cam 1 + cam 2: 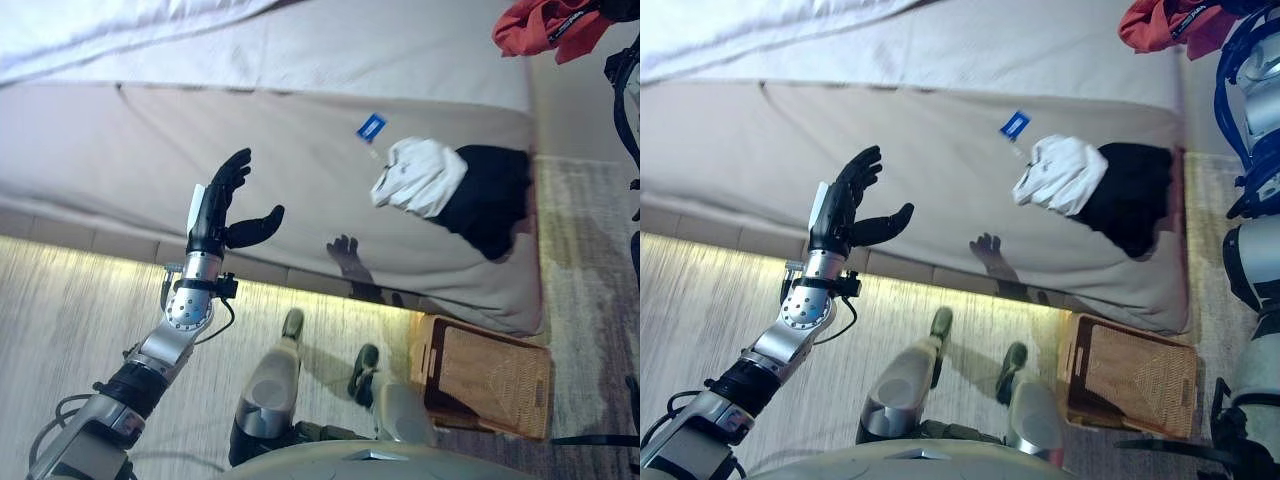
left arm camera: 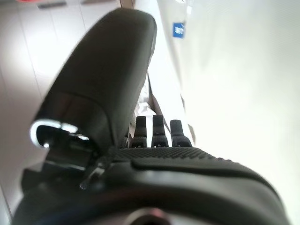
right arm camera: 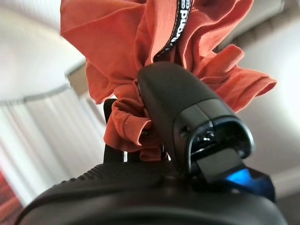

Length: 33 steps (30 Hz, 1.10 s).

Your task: Pick up the clothes from the bed and place them into the basket

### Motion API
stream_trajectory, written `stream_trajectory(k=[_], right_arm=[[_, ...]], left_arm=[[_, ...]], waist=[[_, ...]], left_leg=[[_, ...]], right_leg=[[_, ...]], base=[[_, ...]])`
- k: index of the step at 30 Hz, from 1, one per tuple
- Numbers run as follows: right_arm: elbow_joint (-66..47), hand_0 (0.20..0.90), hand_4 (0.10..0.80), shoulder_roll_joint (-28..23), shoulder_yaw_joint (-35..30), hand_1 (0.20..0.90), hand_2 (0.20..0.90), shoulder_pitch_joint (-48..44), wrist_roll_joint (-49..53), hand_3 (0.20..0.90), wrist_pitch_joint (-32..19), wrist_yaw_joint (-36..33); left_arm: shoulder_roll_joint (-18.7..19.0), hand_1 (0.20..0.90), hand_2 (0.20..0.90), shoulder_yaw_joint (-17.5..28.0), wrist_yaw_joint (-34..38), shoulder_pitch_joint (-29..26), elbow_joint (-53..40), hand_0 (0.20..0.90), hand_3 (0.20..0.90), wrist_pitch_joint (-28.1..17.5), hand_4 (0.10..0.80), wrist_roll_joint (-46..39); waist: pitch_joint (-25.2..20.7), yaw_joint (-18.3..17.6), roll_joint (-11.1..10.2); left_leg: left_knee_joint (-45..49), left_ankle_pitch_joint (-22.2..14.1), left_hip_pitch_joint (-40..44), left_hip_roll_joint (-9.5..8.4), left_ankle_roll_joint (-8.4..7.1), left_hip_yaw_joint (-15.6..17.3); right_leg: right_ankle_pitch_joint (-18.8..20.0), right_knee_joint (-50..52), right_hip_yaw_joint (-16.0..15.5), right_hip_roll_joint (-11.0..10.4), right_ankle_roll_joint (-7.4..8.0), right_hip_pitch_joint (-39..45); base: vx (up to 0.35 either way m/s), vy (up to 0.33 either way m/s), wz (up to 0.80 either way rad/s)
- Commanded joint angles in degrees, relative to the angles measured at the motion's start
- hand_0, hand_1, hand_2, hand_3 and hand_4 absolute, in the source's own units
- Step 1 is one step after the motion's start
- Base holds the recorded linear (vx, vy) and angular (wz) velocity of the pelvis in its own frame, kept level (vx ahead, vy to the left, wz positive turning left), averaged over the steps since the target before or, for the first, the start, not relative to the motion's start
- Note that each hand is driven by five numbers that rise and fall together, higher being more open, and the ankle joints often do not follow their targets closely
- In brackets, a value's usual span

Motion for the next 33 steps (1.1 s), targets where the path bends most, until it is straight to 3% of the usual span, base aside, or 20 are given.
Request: stream_trajectory(k=[1, 10, 20, 33], right_arm=[[-4.93, 0.300, 0.100, -6.13, 2.51, 0.300, 0.300, 5.24, 0.10, 0.200, -3.95, -2.13], [-14.93, 0.300, 0.100, -10.79, -11.03, 0.300, 0.300, 25.75, 0.66, 0.200, -2.44, -0.67], [-22.60, 0.300, 0.100, -4.80, -24.03, 0.300, 0.300, 50.04, 0.93, 0.200, -0.36, 3.48], [-14.62, 0.300, 0.100, 6.10, -21.69, 0.300, 0.300, 55.09, 0.27, 0.200, 0.48, 8.80]], left_arm=[[-4.29, 0.900, 0.900, -0.39, 0.48, 1.34, 3.09, 0.900, 0.900, -2.68, 0.800, -1.89], [-6.05, 0.900, 0.900, 0.80, 0.36, 0.82, 6.51, 0.900, 0.900, -0.96, 0.800, 0.04], [-8.50, 0.900, 0.900, 1.69, 2.41, -5.12, 8.35, 0.900, 0.900, 1.51, 0.800, 4.28], [-9.50, 0.900, 0.900, -1.15, 1.99, -7.84, 7.01, 0.900, 0.900, 4.16, 0.800, 5.32]], waist=[[-15.22, -5.17, -1.31], [-16.19, -12.63, -1.29], [-15.22, -19.69, -1.01], [-14.16, -22.64, 1.05]], left_leg=[[4.10, -10.07, 1.25, 0.91, 1.03, 1.95], [-0.40, -10.75, 6.28, 2.74, 0.45, 7.04], [-1.48, -12.16, 8.21, 3.93, 0.68, 12.01], [0.41, -14.28, 9.36, 4.49, 0.87, 17.16]], right_leg=[[3.07, -7.06, 0.30, 2.67, -1.48, 3.51], [7.16, -11.84, 8.56, 3.54, 0.76, 3.45], [8.28, -11.97, 14.81, 5.51, 1.11, 0.46], [8.85, -11.02, 16.23, 5.56, 1.61, -1.80]], base=[[0.022, 0.031, -0.46], [0.007, 0.026, -0.44], [-0.018, -0.001, -0.39], [0.007, -0.062, -0.24]])
